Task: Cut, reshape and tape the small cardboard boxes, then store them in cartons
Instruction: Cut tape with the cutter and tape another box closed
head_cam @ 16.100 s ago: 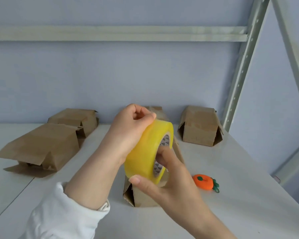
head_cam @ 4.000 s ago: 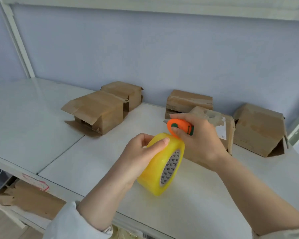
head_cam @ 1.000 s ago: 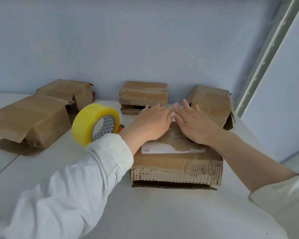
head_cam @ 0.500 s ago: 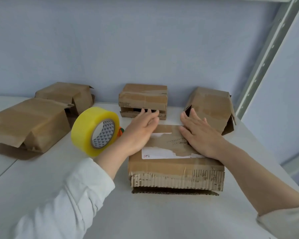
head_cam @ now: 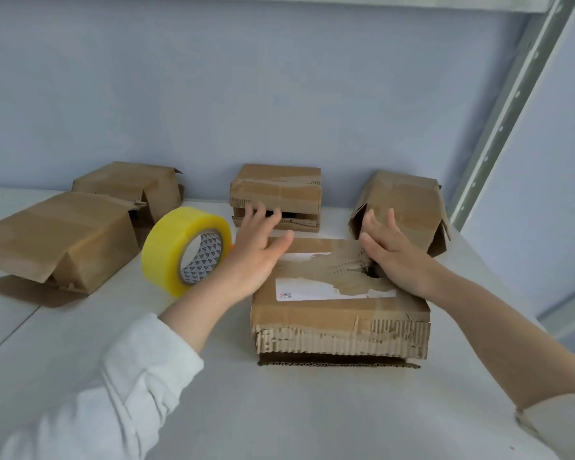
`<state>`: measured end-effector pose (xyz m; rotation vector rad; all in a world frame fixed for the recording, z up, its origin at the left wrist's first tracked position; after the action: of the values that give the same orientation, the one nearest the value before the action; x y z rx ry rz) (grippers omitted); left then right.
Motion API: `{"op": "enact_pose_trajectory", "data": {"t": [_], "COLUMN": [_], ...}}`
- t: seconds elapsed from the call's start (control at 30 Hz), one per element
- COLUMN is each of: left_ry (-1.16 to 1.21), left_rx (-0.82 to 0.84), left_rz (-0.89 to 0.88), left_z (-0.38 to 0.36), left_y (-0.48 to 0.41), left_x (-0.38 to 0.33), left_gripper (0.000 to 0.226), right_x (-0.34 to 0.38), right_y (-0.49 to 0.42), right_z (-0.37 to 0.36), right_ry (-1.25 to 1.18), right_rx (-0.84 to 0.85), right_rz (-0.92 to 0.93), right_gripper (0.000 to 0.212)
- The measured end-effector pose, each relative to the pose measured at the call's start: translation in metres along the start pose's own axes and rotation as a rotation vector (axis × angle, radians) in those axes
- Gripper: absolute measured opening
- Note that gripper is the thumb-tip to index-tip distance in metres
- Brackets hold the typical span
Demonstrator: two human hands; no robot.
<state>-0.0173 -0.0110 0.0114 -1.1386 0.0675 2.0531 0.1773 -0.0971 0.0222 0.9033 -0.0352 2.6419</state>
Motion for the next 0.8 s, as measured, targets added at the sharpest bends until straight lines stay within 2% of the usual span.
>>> {"op": "enact_pose_trajectory", "data": {"t": [0.1,0.17,0.23,0.43,0.5,0.6,0.67,0.73,0.8], "left_ry": [-0.338,-0.595,-0.731,-0.716,-0.708,-0.649,-0.541,-0.406,-0.337], "left_rx": [0.169,0.312,0.388,0.364,0.351,0.246,0.172,0.144,0.103], "left_rz": [-0.094,-0.101,-0.076,-0.037,-0.043,-0.049,-0.004,0.049,0.072], "left_z": [0.0,-0.019,-0.034,-0.031,-0.034,-0.025,-0.01,0.003,0.007], "left_y": [-0.019,-0.025,-0.025,-0.029,-0.028,-0.023,-0.018,-0.012,-0.008], "left_x": [-0.025,-0.03,-0.024,-0.021,-0.023,-0.023,-0.018,-0.011,-0.004], "left_gripper": [0.054,0.056,0.057,0.058,0.056,0.052,0.05,0.043,0.033], "right_x": [0.01,0.016,0.018,0.016,0.015,0.017,0.016,0.015,0.012], "right_y": [-0.007,-0.01,-0.01,-0.011,-0.012,-0.002,0.02,0.053,0.075], "right_z": [0.006,-0.004,-0.018,-0.013,-0.015,-0.014,-0.006,-0.005,-0.012], "right_ry": [0.225,0.442,0.548,0.488,0.536,0.563,0.427,0.259,0.276], "right_rx": [-0.064,-0.096,-0.086,-0.025,-0.051,-0.141,-0.225,-0.196,-0.138], "right_rz": [0.039,0.065,0.045,0.014,0.002,-0.007,-0.021,-0.053,-0.049], "right_gripper": [0.054,0.055,0.053,0.054,0.054,0.057,0.064,0.073,0.081]}}
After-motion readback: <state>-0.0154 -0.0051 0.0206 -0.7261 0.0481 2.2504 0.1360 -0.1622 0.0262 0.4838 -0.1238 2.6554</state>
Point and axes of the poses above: each hand's wrist, its own y-axis away from the middle knuckle, its own z-axis out of the back of the hand, x = y × z, the point moved 1 cm from there along -y, towards the middle knuckle, and after that the axes turned 12 degrees about -z, right-handed, at the moved point
